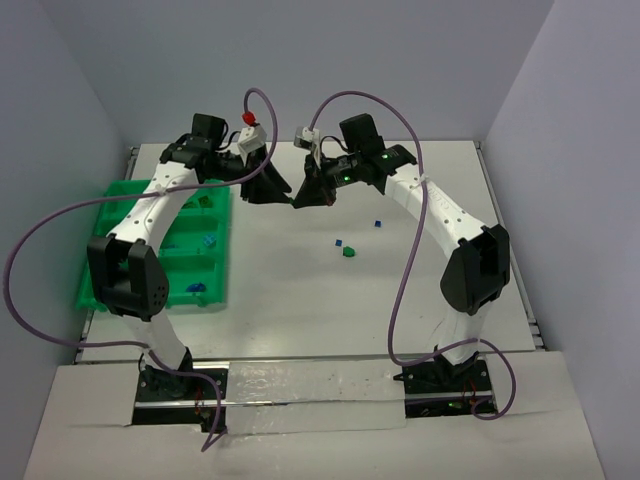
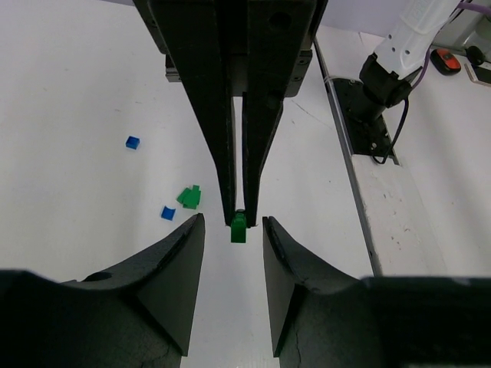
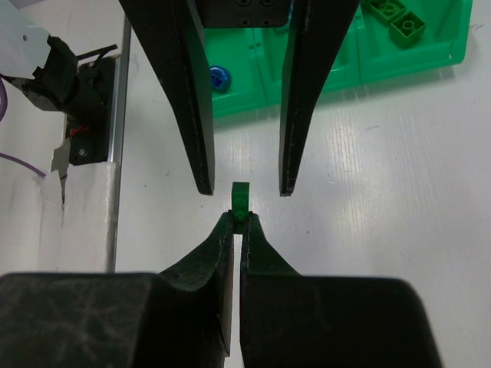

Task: Sort the legos into containers by color

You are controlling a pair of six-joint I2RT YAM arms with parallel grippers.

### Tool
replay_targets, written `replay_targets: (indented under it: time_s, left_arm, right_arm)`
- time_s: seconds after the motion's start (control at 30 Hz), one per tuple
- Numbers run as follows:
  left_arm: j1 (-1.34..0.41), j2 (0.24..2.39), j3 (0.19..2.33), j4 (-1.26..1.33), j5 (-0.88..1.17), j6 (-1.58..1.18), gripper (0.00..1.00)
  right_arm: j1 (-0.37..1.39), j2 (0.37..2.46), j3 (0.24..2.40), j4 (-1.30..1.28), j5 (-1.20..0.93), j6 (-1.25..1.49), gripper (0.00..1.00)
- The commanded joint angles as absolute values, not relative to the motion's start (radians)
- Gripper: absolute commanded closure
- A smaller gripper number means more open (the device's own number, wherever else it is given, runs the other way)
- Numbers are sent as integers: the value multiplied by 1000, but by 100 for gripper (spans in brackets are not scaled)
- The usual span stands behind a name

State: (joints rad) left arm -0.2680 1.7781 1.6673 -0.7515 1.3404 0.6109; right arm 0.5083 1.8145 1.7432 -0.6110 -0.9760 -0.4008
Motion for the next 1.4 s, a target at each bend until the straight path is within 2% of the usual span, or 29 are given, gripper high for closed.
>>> replay_targets:
  time_s: [0.0,0.3,0.4,0.47,0.5,0.57,0.6,0.63,0.7,0.77,0.8,0.83,0.87,0.93,1.07,1.27,1.37]
  left_arm:
    - [-279,1796,1726,-780,1332,629,56]
    - [-287,1819,1749,-799,1307,613,60]
    - [-287,1824,1756,-803,1303,617,64]
    - [-287,1827,1761,-808,1304,618,72]
    - [-287,1827,1762,-810,1305,620,72]
    - [-287,1833,1767,-817,1305,618,86]
    - [-287,1836,1770,-821,1305,615,97]
    - [-287,1836,1772,-822,1305,609,100]
    - [-285,1839,1773,-819,1301,595,100]
    - [-280,1837,1769,-805,1294,560,100]
    - [-276,1835,1766,-799,1292,545,100]
    - [-266,1832,1760,-787,1291,513,100]
    - [-250,1825,1747,-761,1288,476,100]
    - [-206,1804,1711,-701,1259,402,100]
    - [-109,1760,1639,-582,1139,251,100]
    - [61,1809,1694,-694,754,216,100]
    - [130,1787,1605,-621,541,173,100]
  right_arm:
    - [515,1786,1793,-580,-979,-387,100]
    - [517,1790,1802,-575,-976,-365,100]
    - [515,1798,1810,-576,-974,-358,100]
    - [514,1802,1816,-584,-976,-360,100]
    - [515,1802,1816,-584,-974,-358,100]
    - [515,1805,1819,-581,-971,-351,100]
    - [517,1807,1819,-576,-961,-338,100]
    - [517,1808,1821,-574,-955,-332,98]
    - [514,1813,1829,-574,-947,-322,93]
    - [514,1822,1842,-578,-923,-304,52]
    - [514,1824,1847,-584,-907,-298,39]
    - [513,1823,1847,-587,-886,-295,34]
    - [511,1819,1845,-587,-868,-295,23]
    - [502,1800,1822,-587,-850,-310,17]
    - [475,1776,1768,-594,-817,-312,14]
    - [424,1757,1696,-634,-743,-329,14]
    - [393,1759,1667,-644,-713,-330,14]
